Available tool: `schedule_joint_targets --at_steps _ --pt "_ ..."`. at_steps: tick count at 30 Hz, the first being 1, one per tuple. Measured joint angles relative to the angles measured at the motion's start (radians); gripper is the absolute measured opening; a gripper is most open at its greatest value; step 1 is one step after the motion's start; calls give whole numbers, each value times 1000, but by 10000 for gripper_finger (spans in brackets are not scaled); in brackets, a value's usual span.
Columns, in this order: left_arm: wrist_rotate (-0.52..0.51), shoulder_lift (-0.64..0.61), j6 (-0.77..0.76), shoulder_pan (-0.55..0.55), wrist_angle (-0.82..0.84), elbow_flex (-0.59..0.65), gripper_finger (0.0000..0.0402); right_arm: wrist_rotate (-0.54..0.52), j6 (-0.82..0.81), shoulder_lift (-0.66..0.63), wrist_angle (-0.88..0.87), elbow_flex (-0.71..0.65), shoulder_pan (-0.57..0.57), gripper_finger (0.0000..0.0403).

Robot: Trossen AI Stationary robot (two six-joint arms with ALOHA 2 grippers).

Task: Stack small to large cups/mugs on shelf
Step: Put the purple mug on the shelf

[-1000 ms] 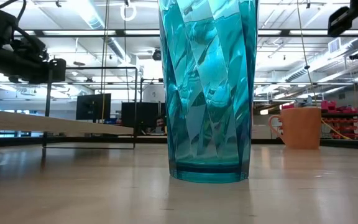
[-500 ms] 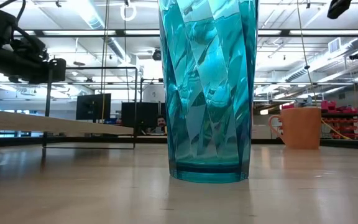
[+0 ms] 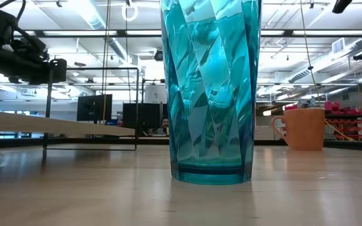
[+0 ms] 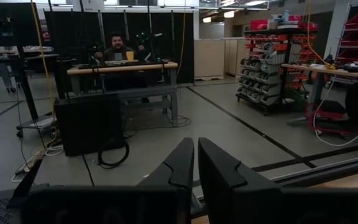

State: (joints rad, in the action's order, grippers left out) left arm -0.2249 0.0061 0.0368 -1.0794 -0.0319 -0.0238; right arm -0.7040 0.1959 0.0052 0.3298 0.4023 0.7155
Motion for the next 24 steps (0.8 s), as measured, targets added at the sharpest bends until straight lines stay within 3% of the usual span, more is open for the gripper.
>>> schedule_joint_targets --at_steps 4,7,10,16,20,24 --pt "0 0 -18 0 -24 0 23 -12 37 1 0 22 0 34" --pt "20 0 -205 0 -42 0 24 -39 50 13 0 41 0 45" --pt "120 0 -391 0 -41 0 26 -56 65 43 0 68 0 57" --pt "340 0 -409 0 -132 0 19 -92 70 158 -1 153 0 76" --pt "494 0 -411 3 -223 0 10 -221 96 261 -69 249 0 80" --pt "543 0 -442 21 -269 -1 12 -424 91 371 -211 371 0 80"
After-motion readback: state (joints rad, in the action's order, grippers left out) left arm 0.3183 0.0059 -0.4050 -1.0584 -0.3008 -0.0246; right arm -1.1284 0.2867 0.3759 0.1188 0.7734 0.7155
